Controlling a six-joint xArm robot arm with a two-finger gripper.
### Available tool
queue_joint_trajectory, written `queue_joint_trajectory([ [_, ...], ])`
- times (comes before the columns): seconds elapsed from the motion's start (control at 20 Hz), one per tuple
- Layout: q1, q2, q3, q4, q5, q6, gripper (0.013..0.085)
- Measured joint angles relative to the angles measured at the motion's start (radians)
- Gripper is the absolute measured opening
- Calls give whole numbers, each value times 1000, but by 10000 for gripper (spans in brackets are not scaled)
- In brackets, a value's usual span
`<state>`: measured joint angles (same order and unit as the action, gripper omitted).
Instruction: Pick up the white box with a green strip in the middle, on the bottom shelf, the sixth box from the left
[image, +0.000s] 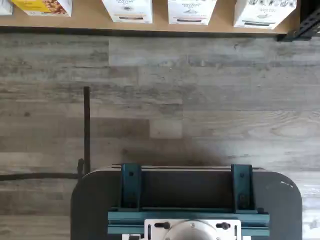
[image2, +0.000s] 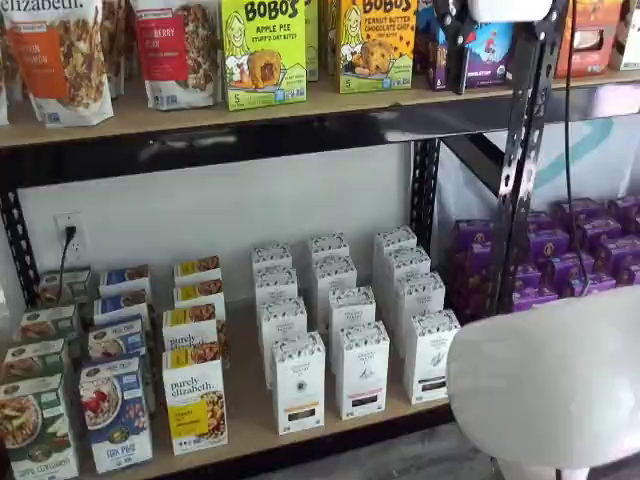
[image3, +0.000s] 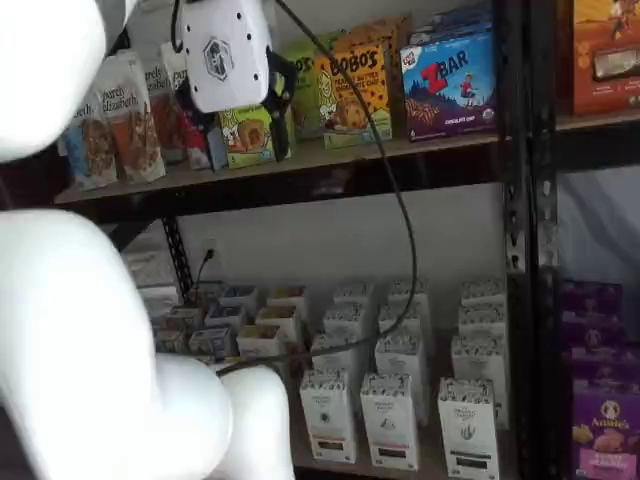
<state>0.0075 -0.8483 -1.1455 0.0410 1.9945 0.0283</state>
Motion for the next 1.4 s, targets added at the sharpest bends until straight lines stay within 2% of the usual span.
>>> queue_joint_trajectory([
  [0.35,-3,-6,11,2,-13,-2,850],
  [0.65,28,-23,78,-69,-68,2,850],
  [0.85,-26,-51,170,-62,-156,-43,850],
  [1.1,-106,-103,362,-38,-344,-114,850],
  [1.4,-145,-87,580,-52,-579,-150,850],
])
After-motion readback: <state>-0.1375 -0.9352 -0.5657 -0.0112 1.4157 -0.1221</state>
